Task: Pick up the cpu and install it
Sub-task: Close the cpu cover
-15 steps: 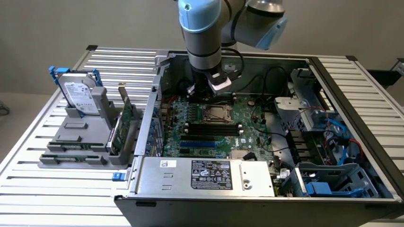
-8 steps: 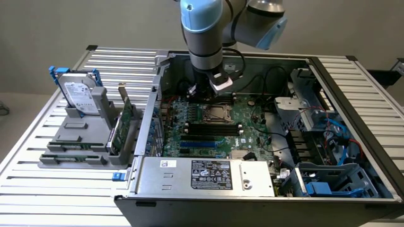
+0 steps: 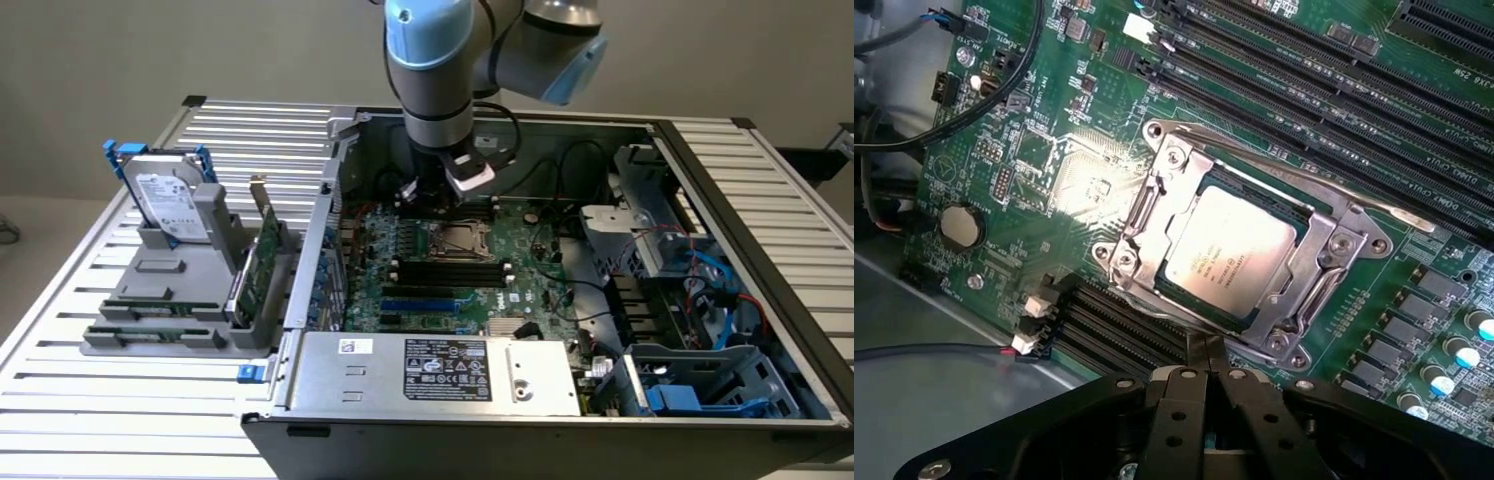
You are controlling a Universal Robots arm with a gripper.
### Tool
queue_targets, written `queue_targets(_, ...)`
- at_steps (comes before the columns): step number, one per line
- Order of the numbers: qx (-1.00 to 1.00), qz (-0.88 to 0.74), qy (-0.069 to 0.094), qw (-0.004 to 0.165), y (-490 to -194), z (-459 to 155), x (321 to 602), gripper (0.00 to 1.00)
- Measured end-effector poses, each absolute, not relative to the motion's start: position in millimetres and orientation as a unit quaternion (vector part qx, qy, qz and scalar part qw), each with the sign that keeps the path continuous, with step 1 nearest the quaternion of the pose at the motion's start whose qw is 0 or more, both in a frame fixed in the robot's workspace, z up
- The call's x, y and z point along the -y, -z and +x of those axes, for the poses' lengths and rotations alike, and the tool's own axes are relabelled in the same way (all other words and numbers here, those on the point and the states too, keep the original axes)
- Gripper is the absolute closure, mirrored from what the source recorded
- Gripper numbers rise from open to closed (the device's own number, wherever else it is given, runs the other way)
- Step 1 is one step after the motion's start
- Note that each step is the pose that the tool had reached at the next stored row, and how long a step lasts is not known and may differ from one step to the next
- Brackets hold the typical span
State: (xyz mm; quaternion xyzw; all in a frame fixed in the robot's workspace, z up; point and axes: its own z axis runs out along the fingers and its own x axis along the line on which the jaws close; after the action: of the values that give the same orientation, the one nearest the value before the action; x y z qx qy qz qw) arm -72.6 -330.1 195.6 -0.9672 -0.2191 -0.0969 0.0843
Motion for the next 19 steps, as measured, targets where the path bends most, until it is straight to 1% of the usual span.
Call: queue_targets(19, 0.22, -0.968, 0.095, 0.077, -194.8, -63.9, 327.9, 0.89)
